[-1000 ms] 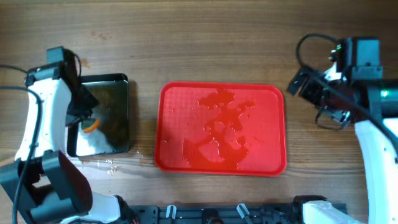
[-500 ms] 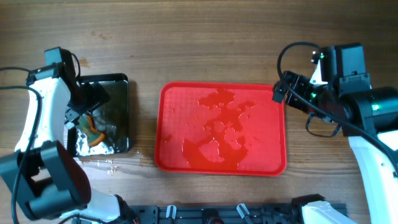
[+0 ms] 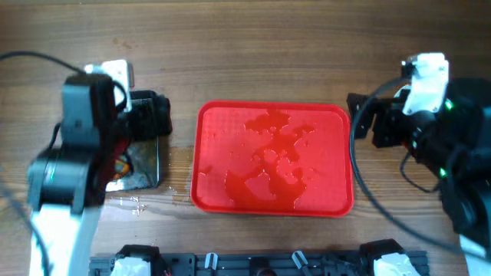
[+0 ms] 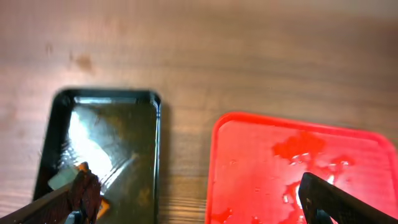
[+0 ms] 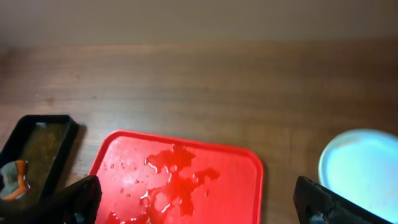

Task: Clean dirty plates on tray and stack at the side
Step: 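Lower the sponge into the black tray and release with the left gripper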

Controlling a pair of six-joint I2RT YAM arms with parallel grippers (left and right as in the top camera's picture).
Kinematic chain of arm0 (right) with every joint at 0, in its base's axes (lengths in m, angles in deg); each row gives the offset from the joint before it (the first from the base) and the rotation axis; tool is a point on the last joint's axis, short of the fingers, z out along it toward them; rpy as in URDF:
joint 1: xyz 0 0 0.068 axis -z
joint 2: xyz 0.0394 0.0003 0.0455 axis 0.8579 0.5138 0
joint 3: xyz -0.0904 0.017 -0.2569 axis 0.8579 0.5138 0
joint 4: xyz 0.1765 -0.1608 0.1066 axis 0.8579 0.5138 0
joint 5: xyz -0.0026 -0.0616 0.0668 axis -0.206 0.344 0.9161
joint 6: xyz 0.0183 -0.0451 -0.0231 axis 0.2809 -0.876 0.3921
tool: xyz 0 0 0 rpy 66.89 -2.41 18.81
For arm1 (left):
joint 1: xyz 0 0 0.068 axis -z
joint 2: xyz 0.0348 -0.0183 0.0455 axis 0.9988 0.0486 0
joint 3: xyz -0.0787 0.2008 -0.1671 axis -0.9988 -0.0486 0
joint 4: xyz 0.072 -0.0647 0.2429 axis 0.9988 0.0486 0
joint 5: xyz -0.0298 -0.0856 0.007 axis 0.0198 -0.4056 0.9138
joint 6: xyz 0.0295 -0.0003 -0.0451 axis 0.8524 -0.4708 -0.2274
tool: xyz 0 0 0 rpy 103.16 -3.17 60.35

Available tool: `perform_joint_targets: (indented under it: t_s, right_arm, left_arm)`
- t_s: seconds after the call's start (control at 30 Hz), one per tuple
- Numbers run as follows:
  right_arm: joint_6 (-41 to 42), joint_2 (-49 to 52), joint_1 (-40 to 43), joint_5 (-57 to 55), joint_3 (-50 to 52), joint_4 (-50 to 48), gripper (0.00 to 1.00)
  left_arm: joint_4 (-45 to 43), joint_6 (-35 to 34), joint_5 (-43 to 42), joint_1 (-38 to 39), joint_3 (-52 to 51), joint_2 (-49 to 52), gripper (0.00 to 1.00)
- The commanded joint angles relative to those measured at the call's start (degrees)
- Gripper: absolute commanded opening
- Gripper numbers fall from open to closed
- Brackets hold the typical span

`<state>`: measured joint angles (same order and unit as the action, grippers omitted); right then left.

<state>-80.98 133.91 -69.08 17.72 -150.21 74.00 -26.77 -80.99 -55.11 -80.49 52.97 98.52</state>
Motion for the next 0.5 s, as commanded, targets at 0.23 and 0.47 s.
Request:
perform_joint_targets:
  t_s: [0.23, 0.47]
  right_arm:
    - [-7.9, -3.3, -0.3, 2.1, -0.9, 0.2, 1.00]
    - [-7.9, -0.3, -0.3, -0.9, -0.7, 1.5, 1.00]
  left_arm:
    - [2.6, -3.0, 8.3, 0.9, 0.9, -24.9, 1.00]
    - [4.2, -3.0, 11.3, 0.9, 0.9, -27.8, 1.00]
